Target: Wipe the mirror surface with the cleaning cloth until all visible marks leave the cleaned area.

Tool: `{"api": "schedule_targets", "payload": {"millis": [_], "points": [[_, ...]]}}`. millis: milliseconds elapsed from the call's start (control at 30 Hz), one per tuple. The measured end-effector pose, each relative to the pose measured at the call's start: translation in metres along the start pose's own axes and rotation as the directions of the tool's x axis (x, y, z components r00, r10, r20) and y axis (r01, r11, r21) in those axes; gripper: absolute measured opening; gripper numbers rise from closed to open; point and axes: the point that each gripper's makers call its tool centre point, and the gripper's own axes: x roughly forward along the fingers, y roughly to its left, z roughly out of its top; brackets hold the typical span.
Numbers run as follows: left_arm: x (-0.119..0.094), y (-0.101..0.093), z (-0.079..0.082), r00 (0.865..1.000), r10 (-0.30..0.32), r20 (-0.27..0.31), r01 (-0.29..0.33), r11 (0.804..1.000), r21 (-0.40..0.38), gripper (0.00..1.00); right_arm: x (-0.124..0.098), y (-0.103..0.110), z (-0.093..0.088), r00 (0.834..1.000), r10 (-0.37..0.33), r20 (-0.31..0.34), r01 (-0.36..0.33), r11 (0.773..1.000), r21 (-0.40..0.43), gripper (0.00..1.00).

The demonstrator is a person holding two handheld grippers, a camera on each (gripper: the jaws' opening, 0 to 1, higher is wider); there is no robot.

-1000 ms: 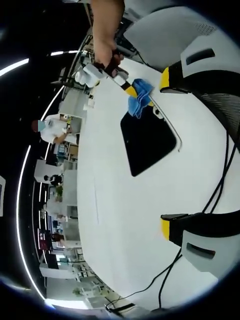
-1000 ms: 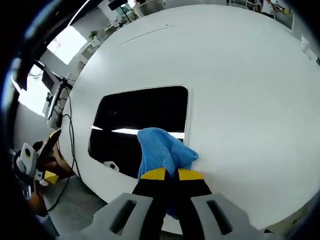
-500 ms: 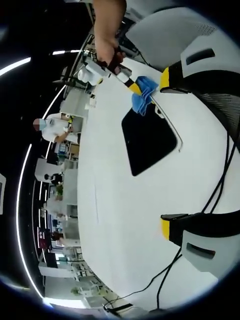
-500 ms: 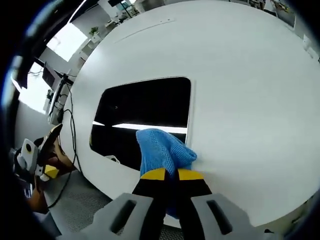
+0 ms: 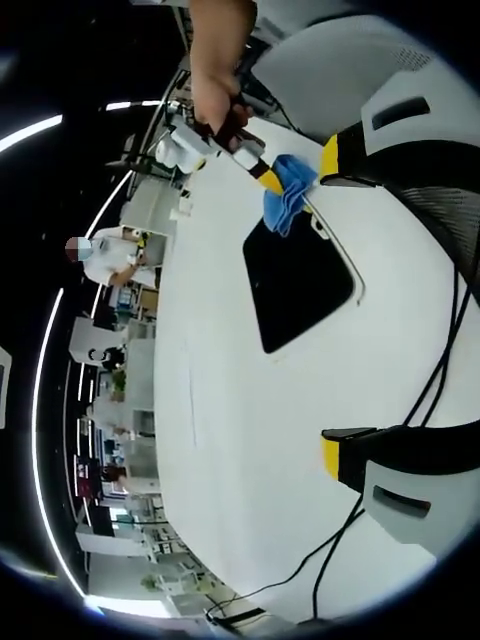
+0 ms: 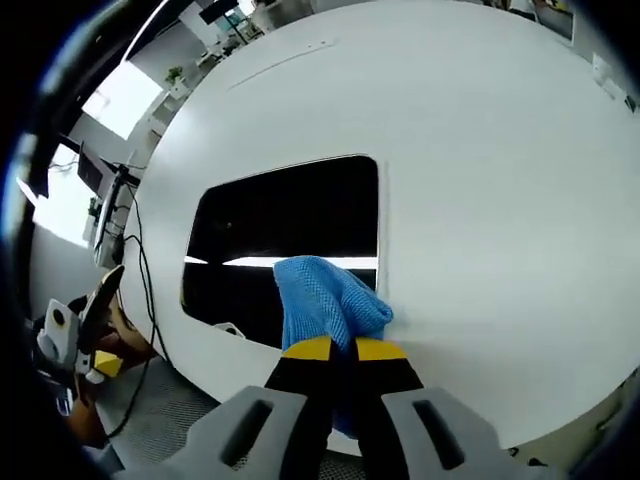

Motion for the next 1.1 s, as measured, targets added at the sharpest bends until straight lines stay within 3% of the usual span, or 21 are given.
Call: {"api": "schedule_targets", "payload": {"millis": [300,733,800,933,1000,1100], "points": [[-0.002,0.005,0.004,1.000,0.021,0.022,-0.022,1.000,0.015,0.99,0.011,0.031,-0.001,1.000,0.025,-0.014,-0.025,0.999,-0.033,0.00],[0.000,0.002,0.004,1.000,0.006,0.022,-0.006,1.000,0.006,0.99,0.026,0.073,0.002,0.999,0.045,-0.024,-0.047,0.996,-0.076,0.01],[0.000,0.002,0.003,1.000,0.003,0.019,-0.004,1.000,0.010,0.99,0.029,0.079,0.003,0.999,0.038,-0.033,-0.041,0.993,-0.114,0.01],[-0.001,0.002,0.006,0.999,0.002,0.034,-0.002,1.000,0.001,0.99,0.035,0.092,0.006,0.999,0.045,-0.026,-0.048,0.993,-0.111,0.01],[-0.002,-0.001,0.006,0.999,-0.006,0.036,0.005,1.000,0.022,0.99,0.038,0.099,0.009,0.999,0.042,-0.019,-0.044,0.982,-0.181,0.01],[-0.001,0.000,0.007,0.999,-0.005,0.038,0.005,1.000,0.012,0.99,0.042,0.111,0.011,0.999,0.044,-0.019,-0.047,0.983,-0.177,0.01]]}}
